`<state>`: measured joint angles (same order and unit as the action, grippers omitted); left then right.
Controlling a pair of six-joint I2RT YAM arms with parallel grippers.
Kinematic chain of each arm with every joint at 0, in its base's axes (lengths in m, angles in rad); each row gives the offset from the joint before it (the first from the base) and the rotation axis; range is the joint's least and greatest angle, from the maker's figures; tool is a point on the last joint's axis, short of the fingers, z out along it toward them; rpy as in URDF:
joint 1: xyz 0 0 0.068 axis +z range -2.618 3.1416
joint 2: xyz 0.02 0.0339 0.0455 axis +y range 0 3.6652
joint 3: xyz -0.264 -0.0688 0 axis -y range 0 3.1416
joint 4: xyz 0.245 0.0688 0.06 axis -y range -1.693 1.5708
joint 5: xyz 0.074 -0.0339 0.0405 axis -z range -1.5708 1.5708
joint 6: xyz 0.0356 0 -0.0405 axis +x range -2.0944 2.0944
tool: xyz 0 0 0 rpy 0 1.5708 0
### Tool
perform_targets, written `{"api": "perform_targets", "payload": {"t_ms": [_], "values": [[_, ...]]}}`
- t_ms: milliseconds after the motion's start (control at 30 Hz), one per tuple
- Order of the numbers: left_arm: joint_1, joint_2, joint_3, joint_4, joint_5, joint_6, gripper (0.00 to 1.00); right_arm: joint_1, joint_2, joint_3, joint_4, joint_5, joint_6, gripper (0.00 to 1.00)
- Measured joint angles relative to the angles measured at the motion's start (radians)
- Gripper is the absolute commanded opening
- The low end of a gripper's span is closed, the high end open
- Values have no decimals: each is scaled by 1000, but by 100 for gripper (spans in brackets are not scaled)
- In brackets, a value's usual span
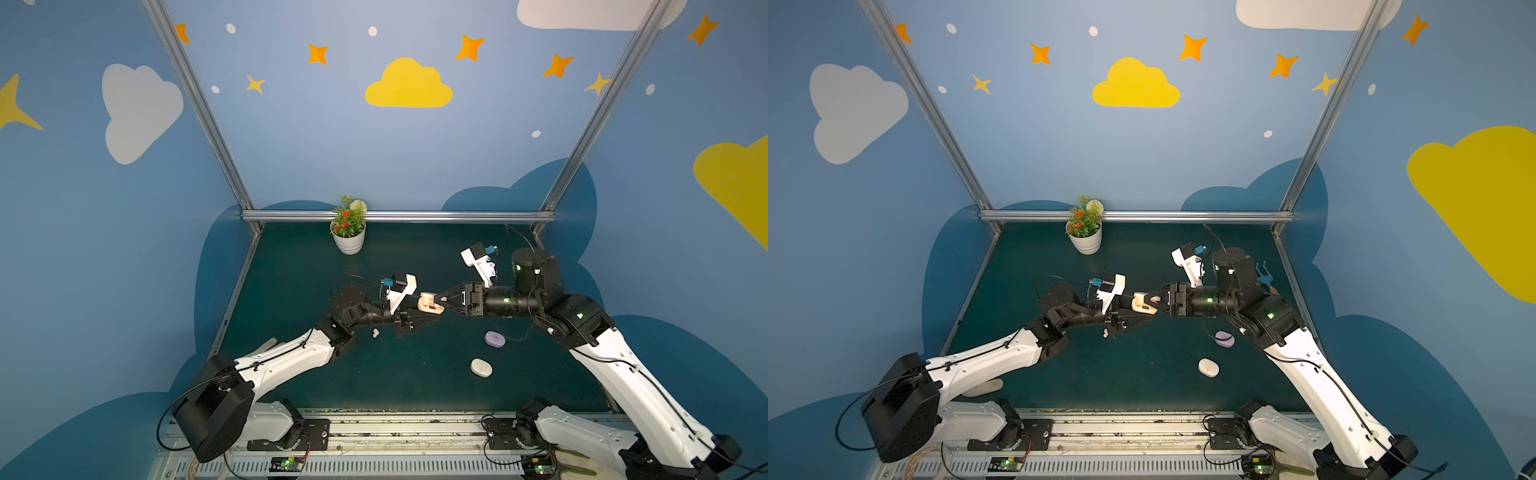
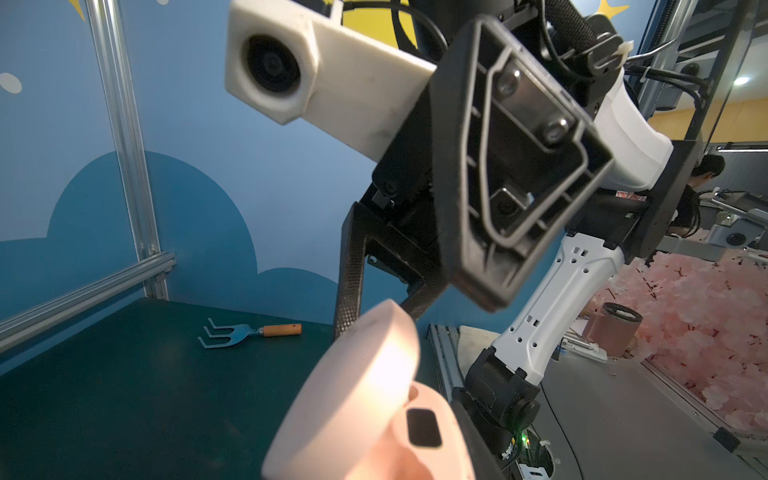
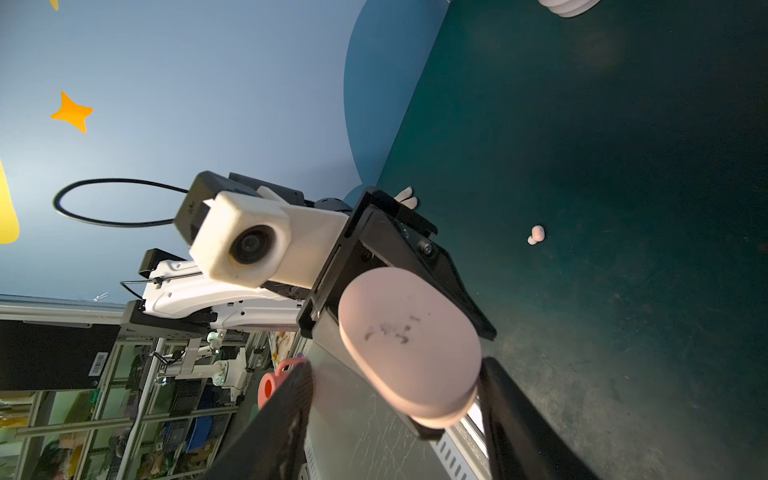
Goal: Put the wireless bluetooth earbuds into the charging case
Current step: 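Lower the earbud into the case slot and open the right gripper, then press the earbud down into the case with the right gripper fingers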
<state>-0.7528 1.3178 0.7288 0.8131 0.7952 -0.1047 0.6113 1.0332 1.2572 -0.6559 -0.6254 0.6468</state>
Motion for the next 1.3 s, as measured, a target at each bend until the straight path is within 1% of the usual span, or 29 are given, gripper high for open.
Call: {"api": "perform_targets", "payload": {"t_ms": [133, 300, 433, 700, 767, 867, 967, 1100, 1300], "values": [[0, 0, 0, 6, 0, 0, 10, 2, 0, 5, -8, 2, 1, 57], [0, 0, 0, 6, 0, 0, 10, 5, 0, 5, -8, 4, 4, 60], [0, 0, 0, 5, 0, 0, 9, 3, 1, 14, -17, 11, 3, 63], [0, 0, 0, -6, 1, -1, 9, -28, -5, 16, 19, 3, 53, 64], [0, 0, 0, -9, 1, -1, 9, -30, -1, 24, 8, 8, 45, 65], [0, 0, 0, -13, 1, -1, 9, -30, 16, 78, -69, 43, -24, 66], [0, 0, 0, -25, 1, -1, 9, -13, 23, 132, -138, 88, -122, 67], [0, 0, 0, -40, 1, -1, 9, 55, 23, 167, -216, 160, -258, 69], [0, 0, 0, -47, 5, -3, 9, 129, 37, 168, -296, 281, -386, 69]]}}
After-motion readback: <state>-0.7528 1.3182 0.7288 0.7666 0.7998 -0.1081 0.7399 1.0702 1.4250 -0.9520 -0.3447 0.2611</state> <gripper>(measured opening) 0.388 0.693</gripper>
